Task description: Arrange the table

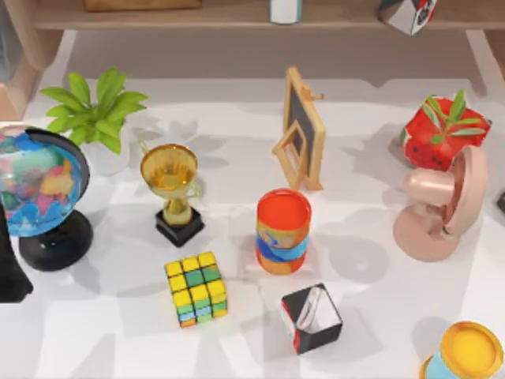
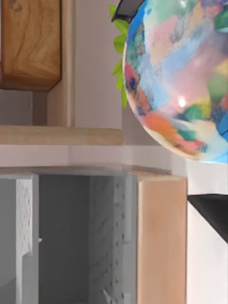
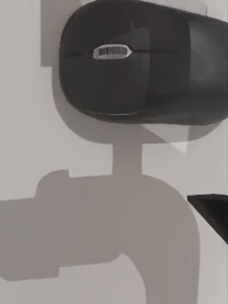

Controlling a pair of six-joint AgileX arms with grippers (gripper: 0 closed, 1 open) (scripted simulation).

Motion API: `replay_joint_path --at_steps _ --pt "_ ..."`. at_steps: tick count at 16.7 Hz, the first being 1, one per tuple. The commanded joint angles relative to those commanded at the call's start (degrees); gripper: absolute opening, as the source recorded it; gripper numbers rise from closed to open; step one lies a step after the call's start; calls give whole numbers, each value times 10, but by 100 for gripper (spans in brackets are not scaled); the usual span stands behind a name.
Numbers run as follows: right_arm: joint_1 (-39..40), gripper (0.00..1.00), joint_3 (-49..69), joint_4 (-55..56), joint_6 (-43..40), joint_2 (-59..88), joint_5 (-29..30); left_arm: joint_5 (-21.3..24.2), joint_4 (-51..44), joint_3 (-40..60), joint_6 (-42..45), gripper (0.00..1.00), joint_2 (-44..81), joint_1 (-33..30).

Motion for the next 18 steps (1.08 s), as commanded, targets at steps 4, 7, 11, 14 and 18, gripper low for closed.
replay_joint_path --at_steps 4,7,11,14,18 --pt "0 100 -34 23 -1 -13 -1 0 0 0 0 100 0 0" --pt "2 100 -58 43 1 -17 -1 0 0 0 0 100 0 0" --pt "5 100 -65 63 5 -4 0 0 0 0 0 100 0 0" --pt "5 100 -65 64 5 -4 0 0 0 0 0 100 0 0" --pt "5 77 -65 64 5 -4 0 0 0 0 0 100 0 0"
